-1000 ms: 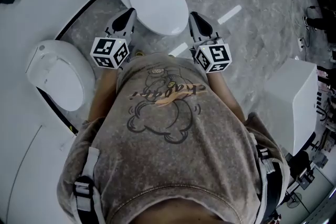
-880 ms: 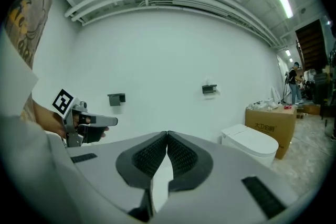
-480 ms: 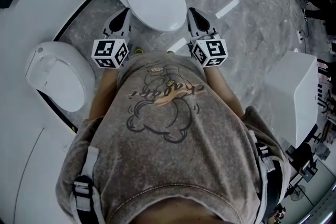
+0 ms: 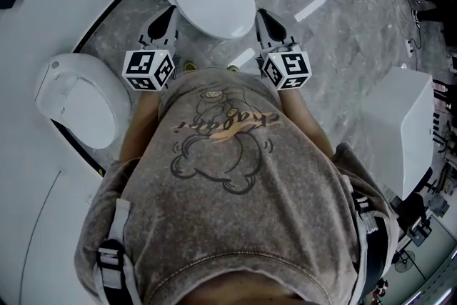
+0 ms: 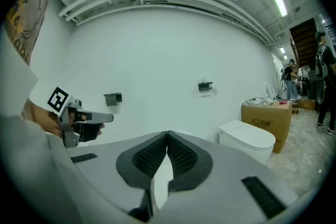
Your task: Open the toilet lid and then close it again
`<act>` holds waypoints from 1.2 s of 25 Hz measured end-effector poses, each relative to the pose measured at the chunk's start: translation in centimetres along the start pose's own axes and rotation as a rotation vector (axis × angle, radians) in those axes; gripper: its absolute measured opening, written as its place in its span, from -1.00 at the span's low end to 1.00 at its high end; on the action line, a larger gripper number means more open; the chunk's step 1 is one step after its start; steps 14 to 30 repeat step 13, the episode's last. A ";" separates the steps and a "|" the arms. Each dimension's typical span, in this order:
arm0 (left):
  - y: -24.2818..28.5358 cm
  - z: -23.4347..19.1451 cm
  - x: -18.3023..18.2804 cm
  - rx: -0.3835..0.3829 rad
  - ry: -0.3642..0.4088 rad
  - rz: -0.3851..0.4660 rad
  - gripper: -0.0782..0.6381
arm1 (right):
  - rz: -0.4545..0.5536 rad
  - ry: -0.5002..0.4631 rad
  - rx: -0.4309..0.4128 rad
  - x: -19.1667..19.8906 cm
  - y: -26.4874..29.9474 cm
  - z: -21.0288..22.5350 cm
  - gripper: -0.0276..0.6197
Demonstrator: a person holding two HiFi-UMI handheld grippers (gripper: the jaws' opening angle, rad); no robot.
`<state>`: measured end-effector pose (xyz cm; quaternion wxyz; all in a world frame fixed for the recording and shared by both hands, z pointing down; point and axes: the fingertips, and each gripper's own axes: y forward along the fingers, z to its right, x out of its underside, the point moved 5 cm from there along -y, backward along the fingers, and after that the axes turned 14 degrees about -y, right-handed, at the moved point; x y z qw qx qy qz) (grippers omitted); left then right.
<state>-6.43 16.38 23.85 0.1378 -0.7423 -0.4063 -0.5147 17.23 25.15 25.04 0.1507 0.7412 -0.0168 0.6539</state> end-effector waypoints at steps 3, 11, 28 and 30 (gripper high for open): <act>-0.2 -0.1 0.0 -0.010 0.001 -0.004 -0.76 | -0.004 0.003 -0.010 0.1 0.1 -0.3 -0.83; -0.6 -0.5 0.3 -0.038 -0.004 0.001 -0.76 | -0.003 0.015 -0.012 0.4 0.3 -0.6 -0.83; -0.4 -0.5 0.4 -0.039 -0.007 0.000 -0.76 | -0.002 0.015 -0.011 0.5 0.3 -0.6 -0.83; -0.4 -0.5 0.4 -0.039 -0.007 0.000 -0.76 | -0.002 0.015 -0.011 0.5 0.3 -0.6 -0.83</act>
